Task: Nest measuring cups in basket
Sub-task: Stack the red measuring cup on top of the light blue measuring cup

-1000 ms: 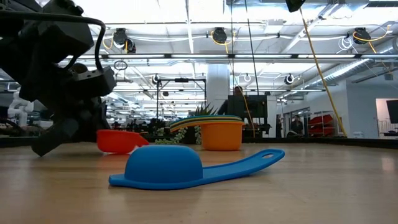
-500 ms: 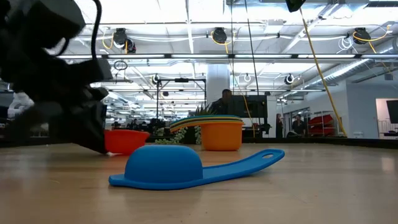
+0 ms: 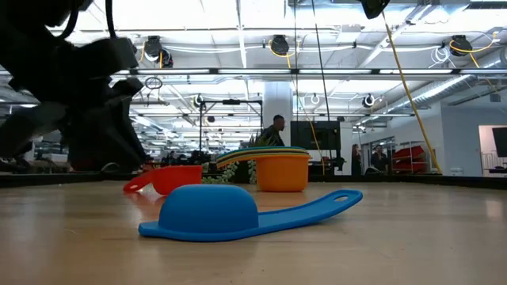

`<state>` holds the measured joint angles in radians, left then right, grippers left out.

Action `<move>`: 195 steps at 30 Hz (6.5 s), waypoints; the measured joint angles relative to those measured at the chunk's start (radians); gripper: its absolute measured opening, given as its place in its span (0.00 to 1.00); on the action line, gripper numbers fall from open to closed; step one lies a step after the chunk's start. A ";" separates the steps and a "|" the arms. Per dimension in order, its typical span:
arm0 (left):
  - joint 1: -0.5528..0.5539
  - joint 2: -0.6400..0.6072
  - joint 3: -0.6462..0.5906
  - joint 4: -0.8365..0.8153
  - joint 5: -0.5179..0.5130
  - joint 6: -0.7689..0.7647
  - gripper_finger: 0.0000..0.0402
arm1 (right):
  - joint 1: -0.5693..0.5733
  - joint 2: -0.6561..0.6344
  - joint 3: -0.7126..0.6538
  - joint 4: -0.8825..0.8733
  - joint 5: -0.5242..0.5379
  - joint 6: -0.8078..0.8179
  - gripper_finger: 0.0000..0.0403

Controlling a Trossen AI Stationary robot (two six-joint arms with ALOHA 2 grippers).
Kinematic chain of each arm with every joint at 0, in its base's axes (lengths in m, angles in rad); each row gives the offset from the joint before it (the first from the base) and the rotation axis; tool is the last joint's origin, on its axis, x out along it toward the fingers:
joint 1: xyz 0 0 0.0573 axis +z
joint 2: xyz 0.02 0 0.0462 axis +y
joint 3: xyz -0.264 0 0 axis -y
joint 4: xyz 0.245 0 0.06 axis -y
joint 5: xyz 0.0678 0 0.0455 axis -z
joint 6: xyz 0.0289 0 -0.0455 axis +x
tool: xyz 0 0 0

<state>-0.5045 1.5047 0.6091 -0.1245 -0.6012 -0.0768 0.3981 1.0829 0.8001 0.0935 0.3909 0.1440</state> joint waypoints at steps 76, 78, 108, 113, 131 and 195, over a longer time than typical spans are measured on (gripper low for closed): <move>0.044 -0.218 -0.048 -0.097 -0.104 -0.116 0.01 | -0.023 0.259 0.072 0.095 0.034 -0.374 0.49; 0.045 -0.255 -0.048 -0.090 -0.095 -0.127 0.01 | -0.023 0.317 0.099 0.127 0.034 -0.439 0.49; -0.003 -0.313 -0.044 0.031 -0.036 -0.194 0.01 | -0.122 0.702 0.418 0.175 0.049 -0.311 0.33; -0.002 -0.313 -0.044 0.031 -0.036 -0.194 0.01 | -0.132 0.702 0.418 0.190 -0.001 -0.305 0.29; -0.002 -0.313 -0.044 0.029 -0.031 -0.187 0.01 | -0.156 0.702 0.418 0.186 -0.053 -0.289 0.01; 0.001 -0.314 -0.044 1.058 -0.147 0.865 0.50 | -0.110 0.159 -0.220 0.923 -0.087 -0.765 0.00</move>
<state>-0.5034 1.1908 0.5655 0.9338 -0.7479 0.7882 0.2876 1.2418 0.5804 1.0160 0.3042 -0.6211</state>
